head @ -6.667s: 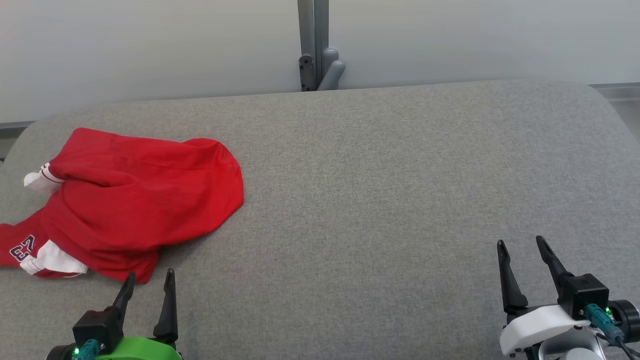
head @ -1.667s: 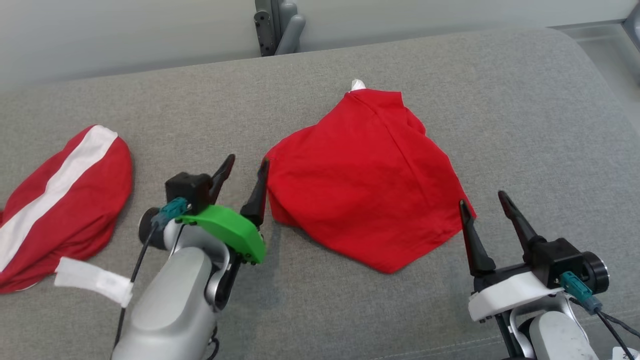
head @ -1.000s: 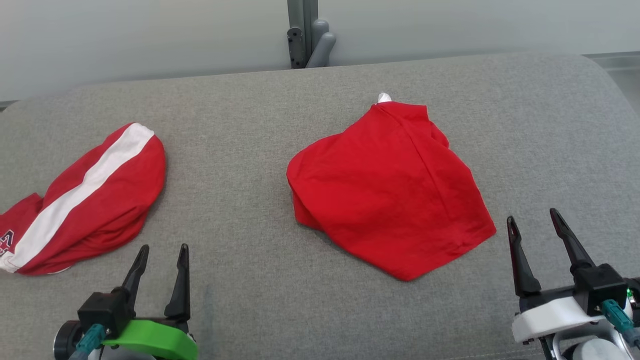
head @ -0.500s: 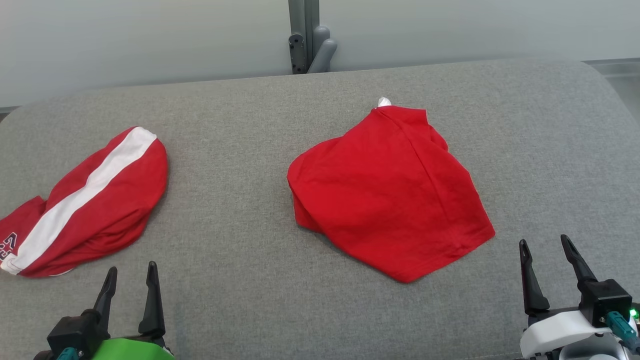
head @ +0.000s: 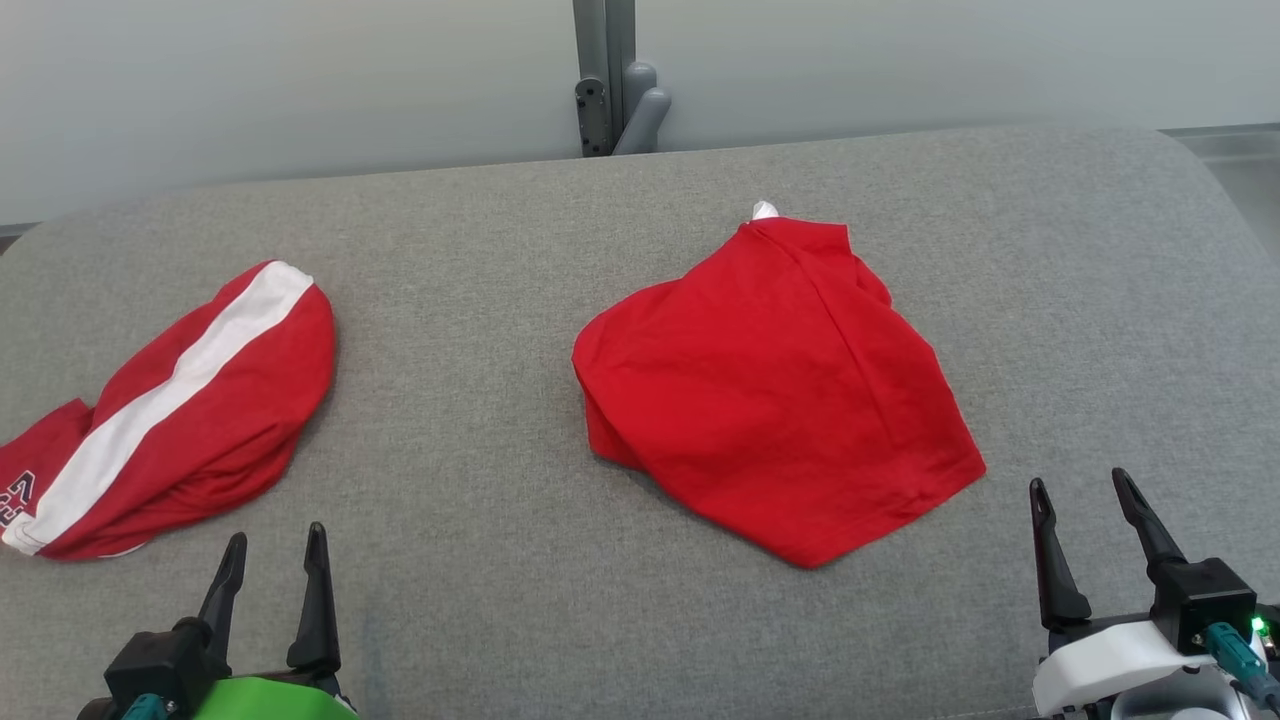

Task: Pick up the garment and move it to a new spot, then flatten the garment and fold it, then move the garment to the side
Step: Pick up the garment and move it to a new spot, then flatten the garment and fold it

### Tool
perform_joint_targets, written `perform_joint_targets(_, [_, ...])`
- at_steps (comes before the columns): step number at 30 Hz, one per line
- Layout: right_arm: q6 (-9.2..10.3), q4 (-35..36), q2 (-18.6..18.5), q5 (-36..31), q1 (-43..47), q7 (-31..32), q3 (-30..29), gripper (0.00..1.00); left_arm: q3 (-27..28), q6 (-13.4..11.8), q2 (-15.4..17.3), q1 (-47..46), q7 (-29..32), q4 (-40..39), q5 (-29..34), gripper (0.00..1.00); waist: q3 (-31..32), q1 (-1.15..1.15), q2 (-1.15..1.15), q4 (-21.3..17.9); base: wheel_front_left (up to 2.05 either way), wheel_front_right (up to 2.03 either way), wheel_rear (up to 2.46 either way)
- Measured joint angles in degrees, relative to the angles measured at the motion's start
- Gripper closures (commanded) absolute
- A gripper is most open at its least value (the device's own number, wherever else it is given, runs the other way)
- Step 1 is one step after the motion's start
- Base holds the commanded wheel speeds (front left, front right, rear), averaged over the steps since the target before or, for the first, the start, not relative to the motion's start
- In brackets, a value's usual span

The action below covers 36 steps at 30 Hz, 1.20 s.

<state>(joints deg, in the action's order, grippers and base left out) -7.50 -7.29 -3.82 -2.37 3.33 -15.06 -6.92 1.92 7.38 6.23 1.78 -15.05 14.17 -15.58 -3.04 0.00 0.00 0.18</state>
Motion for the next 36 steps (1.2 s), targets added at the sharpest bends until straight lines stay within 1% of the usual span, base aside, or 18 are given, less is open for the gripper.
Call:
perform_joint_targets(13, [0.0,0.25,0.02,0.18,0.02,0.0,0.22,0.0,-0.59,0.01,0.19,-0.03,0.0,-0.51,-0.47,0.0,-0.15,0.0,0.0,-0.38,0.0,0.0,0.0])
perform_joint_targets(16, [0.0,0.62,0.05,0.19,-0.2,0.0,0.47,0.0,-2.19,0.0,-0.03,-0.29,0.0,-1.42,-0.43,0.0,-0.4,0.0,0.0,-0.83,0.0,0.0,0.0])
perform_joint_targets(18, [0.0,1.01,0.08,0.21,-0.51,0.0,0.66,0.0,-4.34,0.0,-0.35,-1.14,0.0,-2.16,-0.43,0.0,-0.68,0.0,0.0,-1.32,0.0,0.0,0.0])
perform_joint_targets(21, [0.0,1.74,0.15,0.23,-1.79,0.0,1.18,0.0,-9.09,0.01,-0.97,-4.38,-0.01,-2.36,-0.55,0.0,-1.54,0.0,0.0,-2.2,0.0,0.0,0.0])
perform_joint_targets(26, [0.0,2.56,0.48,0.33,-3.41,0.0,1.99,0.0,-21.45,0.01,-1.55,-11.33,0.4,1.75,-1.94,0.0,-3.24,0.0,0.0,-4.56,0.0,0.0,0.0])
perform_joint_targets(31, [0.0,2.71,0.8,0.79,-4.31,0.0,2.3,0.0,-33.08,0.01,-1.75,-19.81,3.67,6.09,-2.52,0.0,-5.15,0.0,0.0,-7.72,0.0,0.0,0.0])
perform_joint_targets(36, [0.0,2.6,0.87,2.34,-4.81,0.0,2.48,0.0,-42.73,0.01,-1.83,-25.29,7.0,8.76,-3.25,0.0,-7.0,0.0,0.0,-11.29,0.0,0.0,0.0])
